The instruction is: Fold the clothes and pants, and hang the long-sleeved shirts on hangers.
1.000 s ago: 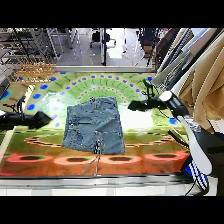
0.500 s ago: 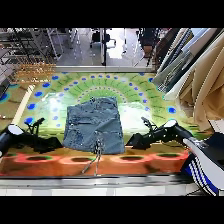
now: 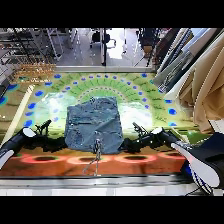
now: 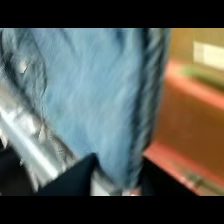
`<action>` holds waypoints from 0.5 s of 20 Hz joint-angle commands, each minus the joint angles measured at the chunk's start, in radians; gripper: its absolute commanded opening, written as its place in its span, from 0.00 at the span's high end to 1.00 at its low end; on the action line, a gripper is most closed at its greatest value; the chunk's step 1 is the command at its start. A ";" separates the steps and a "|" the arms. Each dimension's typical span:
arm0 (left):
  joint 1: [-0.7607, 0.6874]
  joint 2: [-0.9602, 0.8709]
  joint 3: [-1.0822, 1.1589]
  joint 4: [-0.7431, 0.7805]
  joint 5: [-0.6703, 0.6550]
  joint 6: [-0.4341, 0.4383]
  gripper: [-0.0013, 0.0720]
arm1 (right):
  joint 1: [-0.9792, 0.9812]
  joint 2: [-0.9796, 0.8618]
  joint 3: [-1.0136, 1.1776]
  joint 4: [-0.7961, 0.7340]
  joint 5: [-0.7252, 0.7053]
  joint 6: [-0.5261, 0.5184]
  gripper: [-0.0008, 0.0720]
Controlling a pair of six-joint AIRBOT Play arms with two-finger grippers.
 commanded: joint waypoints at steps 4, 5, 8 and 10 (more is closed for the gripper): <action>0.002 0.001 0.045 -0.018 0.003 0.001 0.97 | 0.038 0.057 0.085 0.051 0.077 -0.019 0.91; 0.005 0.028 0.067 -0.019 -0.052 0.029 0.97 | 0.038 0.099 0.097 0.030 0.113 -0.019 0.91; 0.005 0.181 0.170 -0.042 -0.242 0.117 0.97 | 0.038 0.297 0.138 -0.066 0.252 0.019 0.92; 0.008 0.321 0.279 -0.119 -0.364 0.156 0.97 | 0.038 0.470 0.191 -0.163 0.343 0.095 0.92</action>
